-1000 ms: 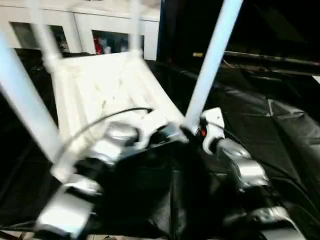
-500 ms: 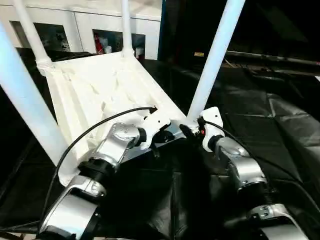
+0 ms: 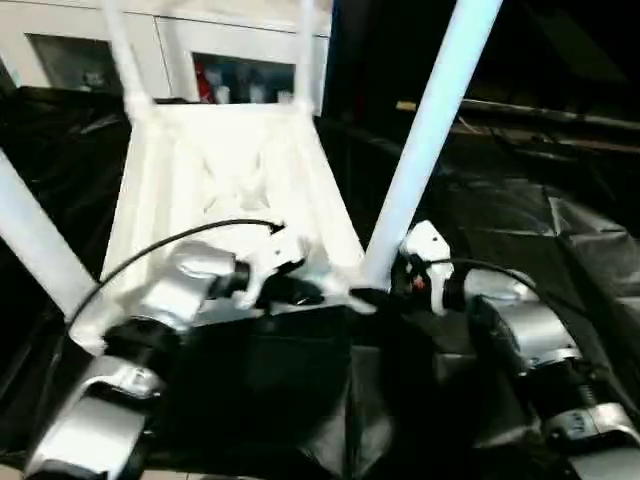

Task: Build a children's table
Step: Rotate leg to tighten

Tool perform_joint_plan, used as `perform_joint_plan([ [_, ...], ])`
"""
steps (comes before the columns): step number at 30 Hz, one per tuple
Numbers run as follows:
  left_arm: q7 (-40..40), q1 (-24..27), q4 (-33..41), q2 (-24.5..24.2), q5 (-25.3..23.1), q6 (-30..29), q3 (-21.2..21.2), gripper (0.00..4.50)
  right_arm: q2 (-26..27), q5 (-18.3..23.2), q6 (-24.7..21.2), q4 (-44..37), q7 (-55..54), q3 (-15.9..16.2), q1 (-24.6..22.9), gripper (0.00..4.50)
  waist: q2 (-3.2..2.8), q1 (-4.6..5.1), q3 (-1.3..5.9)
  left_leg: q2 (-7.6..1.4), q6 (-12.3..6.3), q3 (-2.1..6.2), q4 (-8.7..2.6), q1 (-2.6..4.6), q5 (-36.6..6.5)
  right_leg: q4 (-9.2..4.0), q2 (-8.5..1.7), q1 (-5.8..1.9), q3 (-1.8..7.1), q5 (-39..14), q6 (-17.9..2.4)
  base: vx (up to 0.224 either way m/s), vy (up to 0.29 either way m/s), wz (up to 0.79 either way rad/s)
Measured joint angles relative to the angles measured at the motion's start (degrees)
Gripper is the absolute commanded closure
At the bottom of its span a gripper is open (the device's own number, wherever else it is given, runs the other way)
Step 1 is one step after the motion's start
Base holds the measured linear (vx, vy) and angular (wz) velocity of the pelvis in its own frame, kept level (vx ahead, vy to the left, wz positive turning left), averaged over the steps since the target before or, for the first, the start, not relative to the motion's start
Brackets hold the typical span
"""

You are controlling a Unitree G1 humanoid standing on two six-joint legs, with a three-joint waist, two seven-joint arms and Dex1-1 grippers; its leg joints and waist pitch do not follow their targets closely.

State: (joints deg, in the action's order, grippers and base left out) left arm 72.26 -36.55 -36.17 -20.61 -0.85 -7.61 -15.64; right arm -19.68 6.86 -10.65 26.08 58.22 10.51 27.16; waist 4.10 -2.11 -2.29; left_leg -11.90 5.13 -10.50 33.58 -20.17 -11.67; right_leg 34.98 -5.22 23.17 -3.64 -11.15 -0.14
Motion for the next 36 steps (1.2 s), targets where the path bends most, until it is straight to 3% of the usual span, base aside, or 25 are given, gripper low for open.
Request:
perform_joint_plan([
  [17, 0.9, 0.2, -0.2, 0.0, 0.5, 0.6, -0.3, 4.50, 0.4, 1.6, -3.1, -2.8, -0.1, -1.3, -2.5, 1.76, 0.00, -0.60, 0.01, -0.01, 0.00, -0.02, -0.02, 0.07, 0.0, 0.02, 0.00, -0.03, 0.00, 0.0, 0.0, 0.000, 0.000, 0.00],
  [24, -9.1, -0.8, -2.4, 4.6, -1.9, -0.8, 0.3, 4.50, 6.8, 0.6, -5.3, -2.2, -15.6, -5.6, -3.9, 1.85, 0.05, -0.09, 0.14, 0.03, 0.04, -0.02, 0.02, 0.22, 0.0, 0.04, -0.02, -0.38, 0.07, -0.1, 0.1, 0.000, 0.000, 0.00],
  [29, -21.0, -2.3, -4.8, 11.2, -4.7, -4.1, 0.9, 4.50, 14.9, -1.9, -5.8, 1.0, -35.2, -10.1, -2.1, 1.85, 0.00, 0.26, 0.50, 0.07, 0.06, 0.00, 0.02, 0.27, 0.0, 0.02, -0.03, -0.42, 0.11, -0.2, 0.3, 0.000, 0.000, 0.00],
  [36, -24.1, -2.3, -4.6, 12.8, -5.6, -4.9, 0.8, 4.50, 16.8, -2.9, -4.6, 2.8, -40.5, -10.6, -0.8, 1.85, -0.18, 0.29, 0.69, 0.08, 0.06, 0.03, -0.04, 0.23, 0.0, -0.01, -0.03, -0.41, 0.09, -0.2, 0.3, 0.000, 0.000, 0.00],
])
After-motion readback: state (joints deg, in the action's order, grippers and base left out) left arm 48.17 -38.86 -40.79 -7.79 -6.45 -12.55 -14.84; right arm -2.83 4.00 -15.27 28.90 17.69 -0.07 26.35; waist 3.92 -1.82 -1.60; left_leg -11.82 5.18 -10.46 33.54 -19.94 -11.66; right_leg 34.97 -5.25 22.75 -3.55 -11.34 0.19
